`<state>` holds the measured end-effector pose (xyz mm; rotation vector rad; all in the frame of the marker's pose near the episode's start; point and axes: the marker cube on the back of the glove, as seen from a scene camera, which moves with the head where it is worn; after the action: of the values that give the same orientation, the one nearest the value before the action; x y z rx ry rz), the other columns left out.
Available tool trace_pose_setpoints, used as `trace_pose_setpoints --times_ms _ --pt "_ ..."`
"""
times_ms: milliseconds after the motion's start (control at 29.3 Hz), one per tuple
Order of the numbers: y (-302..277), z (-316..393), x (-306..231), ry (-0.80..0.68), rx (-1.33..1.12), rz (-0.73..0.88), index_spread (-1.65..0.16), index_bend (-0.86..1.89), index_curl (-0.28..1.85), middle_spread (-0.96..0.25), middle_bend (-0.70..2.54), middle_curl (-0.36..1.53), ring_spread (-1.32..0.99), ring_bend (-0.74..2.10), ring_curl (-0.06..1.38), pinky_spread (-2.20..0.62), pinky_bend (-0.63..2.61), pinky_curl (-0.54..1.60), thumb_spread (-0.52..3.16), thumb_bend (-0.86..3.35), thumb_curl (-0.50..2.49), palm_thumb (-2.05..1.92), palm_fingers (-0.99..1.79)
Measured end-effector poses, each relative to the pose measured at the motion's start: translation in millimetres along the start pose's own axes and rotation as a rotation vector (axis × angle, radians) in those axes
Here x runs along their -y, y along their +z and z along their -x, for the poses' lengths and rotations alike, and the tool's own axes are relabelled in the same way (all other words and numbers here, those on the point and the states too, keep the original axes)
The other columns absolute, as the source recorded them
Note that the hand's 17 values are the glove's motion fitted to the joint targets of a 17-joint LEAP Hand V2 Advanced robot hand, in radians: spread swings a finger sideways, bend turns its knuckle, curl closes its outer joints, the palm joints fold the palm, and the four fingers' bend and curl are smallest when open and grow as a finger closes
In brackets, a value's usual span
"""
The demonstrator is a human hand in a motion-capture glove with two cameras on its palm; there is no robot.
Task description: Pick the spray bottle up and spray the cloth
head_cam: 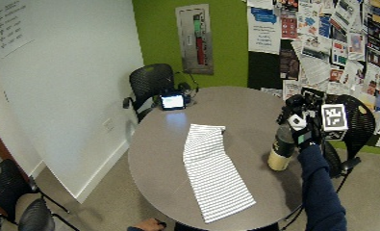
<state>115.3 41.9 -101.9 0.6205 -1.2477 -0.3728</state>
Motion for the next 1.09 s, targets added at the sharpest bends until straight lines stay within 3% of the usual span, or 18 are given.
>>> trace_pose_setpoints --times_ms 273,580,956,1092 --pt "-4 12 -9 -0.045 -0.114 0.009 -0.3 0.3 0.51 -0.18 0.54 0.5 -0.24 0.55 0.44 -0.28 0.37 0.38 0.5 -0.02 0.68 0.95 1.4" --pt "0 75 -20 -0.222 -0.341 0.075 -0.29 0.3 0.55 -0.18 0.57 0.51 -0.24 0.57 0.45 -0.28 0.38 0.38 0.47 -0.03 0.72 0.95 1.39" --pt "39 117 -69 -0.514 -0.794 0.38 -0.3 0.3 0.57 -0.17 0.58 0.51 -0.24 0.58 0.44 -0.29 0.39 0.38 0.45 -0.03 0.74 0.95 1.38" --pt "57 125 -80 -0.575 -0.9 0.408 -0.3 0.3 0.58 -0.17 0.58 0.5 -0.24 0.59 0.44 -0.29 0.39 0.38 0.45 -0.03 0.75 0.94 1.38"
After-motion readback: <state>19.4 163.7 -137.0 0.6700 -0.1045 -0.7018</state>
